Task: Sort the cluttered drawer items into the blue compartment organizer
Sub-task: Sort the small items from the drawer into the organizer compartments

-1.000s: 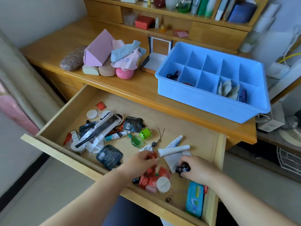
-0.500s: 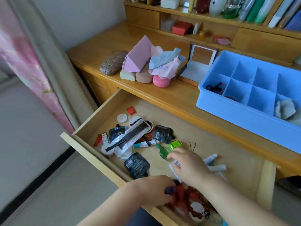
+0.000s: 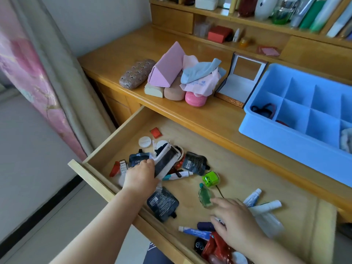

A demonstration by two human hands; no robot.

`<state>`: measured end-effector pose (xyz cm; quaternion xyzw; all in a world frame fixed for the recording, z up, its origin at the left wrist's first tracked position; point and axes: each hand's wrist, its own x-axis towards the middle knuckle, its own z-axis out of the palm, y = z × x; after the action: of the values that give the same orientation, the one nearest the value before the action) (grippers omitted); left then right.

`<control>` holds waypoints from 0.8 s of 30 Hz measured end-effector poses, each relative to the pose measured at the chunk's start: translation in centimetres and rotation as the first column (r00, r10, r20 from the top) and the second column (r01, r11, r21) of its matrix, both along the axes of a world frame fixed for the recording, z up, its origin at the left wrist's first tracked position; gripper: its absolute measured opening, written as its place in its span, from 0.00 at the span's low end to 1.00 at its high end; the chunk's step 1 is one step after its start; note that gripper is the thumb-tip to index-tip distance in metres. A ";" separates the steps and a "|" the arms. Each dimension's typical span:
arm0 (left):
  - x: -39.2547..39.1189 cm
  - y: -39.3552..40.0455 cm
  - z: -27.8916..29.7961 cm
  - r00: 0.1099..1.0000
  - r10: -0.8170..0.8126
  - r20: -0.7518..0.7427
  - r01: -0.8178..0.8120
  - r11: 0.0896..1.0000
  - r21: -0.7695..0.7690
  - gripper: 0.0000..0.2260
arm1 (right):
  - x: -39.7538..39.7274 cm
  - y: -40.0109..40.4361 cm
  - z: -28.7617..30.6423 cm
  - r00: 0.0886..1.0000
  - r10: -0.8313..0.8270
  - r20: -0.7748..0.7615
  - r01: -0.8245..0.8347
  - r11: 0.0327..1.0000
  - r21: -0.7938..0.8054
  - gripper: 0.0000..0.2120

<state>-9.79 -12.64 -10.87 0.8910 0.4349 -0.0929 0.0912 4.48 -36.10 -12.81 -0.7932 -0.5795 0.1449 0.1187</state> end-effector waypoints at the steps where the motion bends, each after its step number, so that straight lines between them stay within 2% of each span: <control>1: 0.1 -0.3 -0.1 0.996 -0.006 0.090 0.008 1.000 -0.027 0.16 | 0.1 0.4 0.4 0.996 -0.047 -0.070 0.049 0.998 0.029 0.04; 5: 0.0 -2.9 0.2 0.873 -0.029 0.486 0.097 0.988 -0.116 0.17 | 0.0 3.5 1.5 0.929 -0.241 -0.282 0.259 0.965 0.029 0.06; 6: 0.0 -3.3 0.3 0.844 0.004 0.537 0.089 0.985 -0.148 0.17 | 0.0 4.5 1.7 0.909 -0.266 -0.321 0.283 0.959 0.006 0.06; 8: -0.1 -3.4 0.9 0.776 0.170 0.607 0.018 0.957 -0.290 0.15 | -0.1 6.3 2.4 0.841 -0.322 -0.434 0.343 0.939 -0.031 0.05; 9: -0.2 -3.2 1.1 0.729 0.262 0.633 -0.017 0.931 -0.365 0.11 | -0.2 7.2 2.7 0.761 -0.349 -0.546 0.384 0.922 -0.055 0.06; 10: -0.2 -2.9 1.3 0.691 0.321 0.648 -0.032 0.909 -0.416 0.08 | -0.3 8.0 3.2 0.616 -0.372 -0.694 0.423 0.900 -0.107 0.08; 11: -0.2 -2.9 1.7 0.677 0.333 0.656 -0.010 0.895 -0.445 0.06 | -0.4 8.8 3.6 0.408 -0.374 -0.833 0.438 0.881 -0.181 0.09; 12: 0.0 -3.2 2.0 0.688 0.318 0.653 0.036 0.883 -0.469 0.06 | -0.6 9.4 4.0 0.206 -0.363 -0.909 0.425 0.870 -0.251 0.10; 13: 0.2 -3.7 2.3 0.699 0.302 0.649 0.089 0.863 -0.497 0.05 | -0.8 9.8 4.2 0.077 -0.346 -0.935 0.414 0.864 -0.286 0.08; 14: 0.6 -4.4 2.4 0.698 0.322 0.640 0.125 0.825 -0.552 0.03 | -0.8 10.0 4.0 0.036 -0.338 -0.940 0.425 0.857 -0.292 0.06; 16: 1.4 -5.6 2.1 0.703 0.404 0.585 0.106 0.755 -0.647 0.04 | -0.8 9.8 3.2 0.039 -0.351 -0.935 0.529 0.801 -0.279 0.06; 18: 2.1 -6.1 1.7 0.702 0.504 0.503 0.019 0.693 -0.721 0.05 | -0.2 8.8 2.4 0.043 -0.380 -0.924 0.639 0.721 -0.267 0.06; 20: 2.4 -5.6 1.8 0.578 0.680 0.451 0.019 0.542 -0.840 0.06 | 1.2 7.0 1.6 -0.008 -0.431 -0.902 0.716 0.627 -0.307 0.05; 21: 2.3 -5.0 1.8 0.510 0.736 0.446 0.027 0.504 -0.863 0.07 | 2.0 5.9 1.3 -0.041 -0.457 -0.889 0.742 0.581 -0.333 0.05; 22: 2.2 -4.1 1.7 0.498 0.714 0.492 0.000 0.568 -0.823 0.07 | 2.9 4.8 1.2 -0.045 -0.485 -0.873 0.755 0.556 -0.347 0.05; 23: 2.2 -3.2 1.4 0.547 0.623 0.559 -0.051 0.691 -0.721 0.07 | 3.8 3.7 1.2 -0.003 -0.531 -0.847 0.757 0.552 -0.349 0.05; 24: 2.3 -2.3 1.2 0.627 0.491 0.604 -0.069 0.808 -0.585 0.05 | 4.6 2.6 1.1 0.081 -0.591 -0.803 0.743 0.573 -0.347 0.06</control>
<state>-7.45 -14.96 -9.71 0.7110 0.4588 0.1762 0.5030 9.11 -33.51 -11.76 -0.7625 -0.0134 0.4058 0.5037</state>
